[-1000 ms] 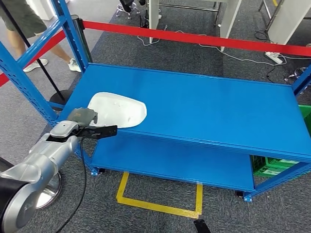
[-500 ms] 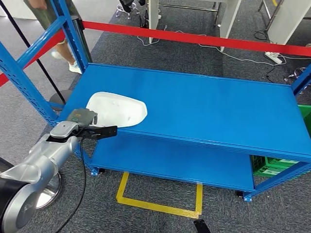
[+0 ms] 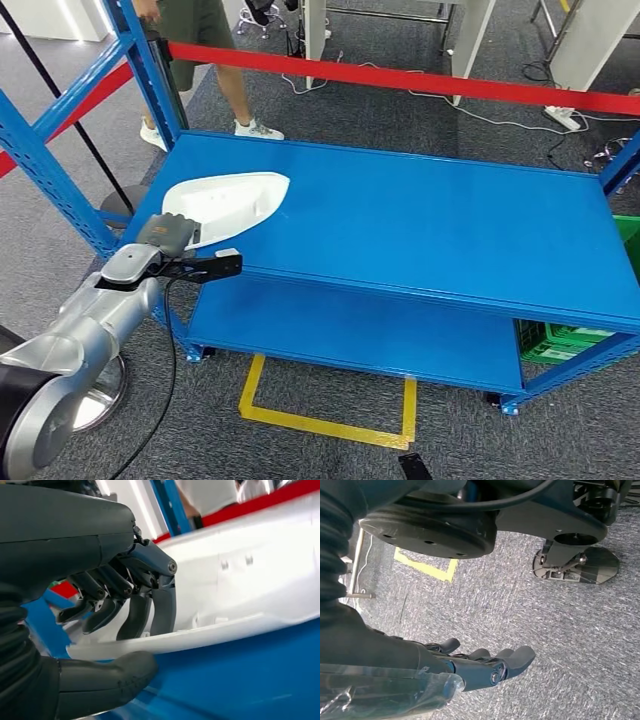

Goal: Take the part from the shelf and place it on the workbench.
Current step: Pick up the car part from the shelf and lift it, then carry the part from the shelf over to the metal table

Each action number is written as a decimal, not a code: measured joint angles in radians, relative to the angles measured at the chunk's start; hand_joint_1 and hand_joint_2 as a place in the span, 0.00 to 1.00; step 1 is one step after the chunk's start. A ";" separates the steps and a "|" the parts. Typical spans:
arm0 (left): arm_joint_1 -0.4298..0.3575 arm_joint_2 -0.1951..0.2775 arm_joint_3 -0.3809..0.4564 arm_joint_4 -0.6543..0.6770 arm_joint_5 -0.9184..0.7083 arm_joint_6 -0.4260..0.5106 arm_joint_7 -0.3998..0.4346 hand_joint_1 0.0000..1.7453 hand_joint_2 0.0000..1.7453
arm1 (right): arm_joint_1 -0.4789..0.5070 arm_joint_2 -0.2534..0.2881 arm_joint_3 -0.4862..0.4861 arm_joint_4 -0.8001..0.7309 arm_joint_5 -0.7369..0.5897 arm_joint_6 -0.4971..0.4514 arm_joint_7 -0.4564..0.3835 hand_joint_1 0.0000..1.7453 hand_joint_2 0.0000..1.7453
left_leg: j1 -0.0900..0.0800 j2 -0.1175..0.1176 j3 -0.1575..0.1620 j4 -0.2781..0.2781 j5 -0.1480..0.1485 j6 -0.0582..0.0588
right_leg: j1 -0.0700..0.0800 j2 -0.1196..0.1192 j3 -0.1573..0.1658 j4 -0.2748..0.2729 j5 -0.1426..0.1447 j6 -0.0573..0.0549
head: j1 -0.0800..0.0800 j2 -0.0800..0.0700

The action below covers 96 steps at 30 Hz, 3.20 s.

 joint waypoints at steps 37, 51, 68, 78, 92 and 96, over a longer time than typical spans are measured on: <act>-0.067 -0.140 -0.154 -0.264 0.061 0.359 -0.159 1.00 1.00 | 0.021 0.001 -0.080 0.000 -0.031 -0.014 -0.012 0.00 1.00 | -0.001 0.000 -0.001 0.000 -0.001 0.000 | -0.001 0.001 0.005 0.000 0.001 0.001 | 0.000 0.000; -0.020 -0.109 -0.351 -0.471 0.182 0.323 -0.104 1.00 1.00 | 0.022 0.007 -0.100 0.000 -0.028 -0.016 -0.020 0.00 1.00 | -0.001 0.004 0.019 -0.020 -0.003 0.028 | -0.010 -0.001 -0.016 0.055 -0.049 0.022 | 0.003 0.000; 0.004 -0.075 -0.445 -0.525 0.218 0.318 -0.085 1.00 1.00 | 0.018 0.012 -0.124 0.000 -0.021 -0.017 -0.022 0.00 1.00 | 0.005 0.007 -0.065 0.179 -0.128 -0.031 | -0.016 0.006 -0.048 0.029 0.040 -0.028 | 0.006 0.000; 0.004 -0.065 -0.457 -0.541 0.219 0.321 -0.078 1.00 1.00 | 0.011 0.013 -0.125 0.000 -0.020 -0.017 -0.024 0.00 1.00 | -0.022 0.007 0.113 0.007 -0.113 0.013 | 0.004 0.002 -0.115 0.022 0.114 -0.013 | 0.005 0.000; 0.007 -0.043 -0.456 -0.543 0.229 0.322 -0.077 1.00 1.00 | 0.011 0.014 -0.125 0.000 -0.015 -0.018 -0.024 0.00 1.00 | -0.015 0.015 -0.015 -0.001 0.021 0.007 | 0.002 0.004 0.031 0.024 -0.029 0.012 | 0.009 0.000; 0.004 -0.034 -0.456 -0.543 0.233 0.323 -0.077 1.00 1.00 | 0.016 0.015 -0.125 0.000 -0.013 -0.018 -0.026 0.00 1.00 | -0.014 0.015 -0.035 0.020 0.000 -0.017 | 0.001 0.003 0.007 0.016 0.002 -0.026 | 0.007 0.000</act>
